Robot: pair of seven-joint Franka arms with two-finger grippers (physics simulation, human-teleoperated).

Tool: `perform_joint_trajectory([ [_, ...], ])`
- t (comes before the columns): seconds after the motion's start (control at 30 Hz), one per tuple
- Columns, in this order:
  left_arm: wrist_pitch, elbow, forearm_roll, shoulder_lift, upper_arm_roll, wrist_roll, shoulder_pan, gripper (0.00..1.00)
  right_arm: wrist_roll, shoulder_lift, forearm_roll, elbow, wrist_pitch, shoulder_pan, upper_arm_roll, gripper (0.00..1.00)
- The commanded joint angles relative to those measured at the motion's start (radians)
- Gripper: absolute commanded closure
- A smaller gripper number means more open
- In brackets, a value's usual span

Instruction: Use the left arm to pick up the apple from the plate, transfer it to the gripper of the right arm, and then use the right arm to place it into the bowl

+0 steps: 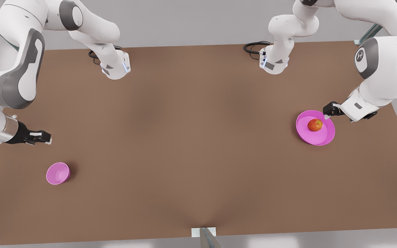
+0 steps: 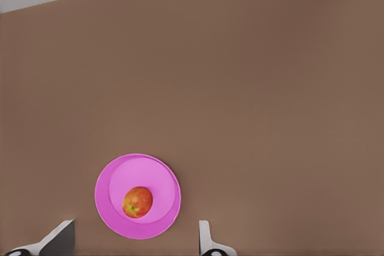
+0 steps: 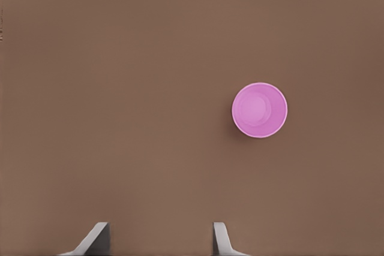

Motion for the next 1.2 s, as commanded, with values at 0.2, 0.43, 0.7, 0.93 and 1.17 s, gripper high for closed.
perform_joint_trajectory([
  [0.2,0.591,-0.569,-0.050,-0.146,0.009,-0.032,0.064,0.00,-0.031,0.005,-0.001,0.001,0.016,0.000,0.001,0.00],
  [0.43,0.672,-0.724,-0.050,-0.182,0.015,-0.070,0.092,0.00,-0.034,0.005,-0.002,0.003,0.016,0.002,0.003,0.00],
  [0.7,0.833,-0.901,-0.064,-0.200,0.017,-0.084,0.120,0.00,0.062,-0.062,-0.009,0.001,-0.001,0.022,0.055,0.00],
  [0.93,0.888,-0.969,-0.064,-0.129,0.021,-0.081,0.126,0.00,0.128,-0.260,-0.045,-0.269,0.112,0.063,0.069,0.00],
  [1.17,0.927,-1.037,-0.063,-0.087,0.021,-0.081,0.136,0.00,0.154,-0.251,-0.045,-0.270,0.131,0.065,0.082,0.00],
])
